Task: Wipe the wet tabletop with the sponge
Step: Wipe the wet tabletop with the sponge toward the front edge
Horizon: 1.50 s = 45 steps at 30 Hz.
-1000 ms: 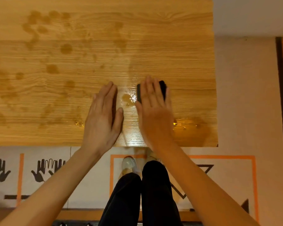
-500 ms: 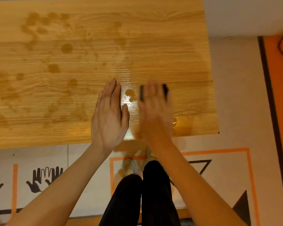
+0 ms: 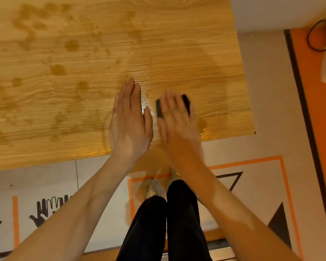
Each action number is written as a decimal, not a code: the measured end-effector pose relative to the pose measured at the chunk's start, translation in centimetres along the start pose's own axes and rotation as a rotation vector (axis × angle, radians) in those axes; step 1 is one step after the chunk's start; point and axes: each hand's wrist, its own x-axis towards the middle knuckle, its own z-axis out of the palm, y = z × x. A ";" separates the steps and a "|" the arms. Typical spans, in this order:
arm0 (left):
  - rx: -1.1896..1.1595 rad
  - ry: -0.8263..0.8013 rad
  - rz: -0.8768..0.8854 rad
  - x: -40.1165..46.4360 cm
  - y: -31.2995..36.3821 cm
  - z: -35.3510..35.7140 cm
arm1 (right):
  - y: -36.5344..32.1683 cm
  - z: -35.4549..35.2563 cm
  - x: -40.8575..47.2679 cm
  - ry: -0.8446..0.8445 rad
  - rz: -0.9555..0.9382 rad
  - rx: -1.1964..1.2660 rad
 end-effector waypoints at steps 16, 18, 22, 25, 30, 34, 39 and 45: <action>0.006 -0.002 0.023 0.0 -0.1 0.1 | 0.0 -0.5 -4.5 -0.035 -0.017 0.013; 0.008 -0.006 0.019 0.1 0.0 0.0 | 2.3 -0.7 -2.2 -0.003 -0.039 0.038; 0.012 -0.004 0.002 0.1 -0.1 0.1 | 7.2 -1.0 5.0 0.057 0.184 0.100; 0.010 0.012 0.011 -0.1 -0.2 0.2 | 5.9 -0.5 2.4 0.107 0.245 0.070; -0.029 0.044 0.015 0.0 -0.1 0.2 | 5.4 -0.8 -4.2 0.047 0.011 0.057; -0.050 0.061 0.024 0.0 -0.1 0.2 | 11.2 -1.6 3.0 0.071 0.151 0.104; -0.044 0.023 0.008 -0.1 0.0 -0.2 | 10.4 -1.1 -1.1 0.095 0.216 0.111; -0.014 0.014 0.001 -0.1 0.4 -0.2 | 14.5 -2.2 -2.8 0.067 0.087 0.214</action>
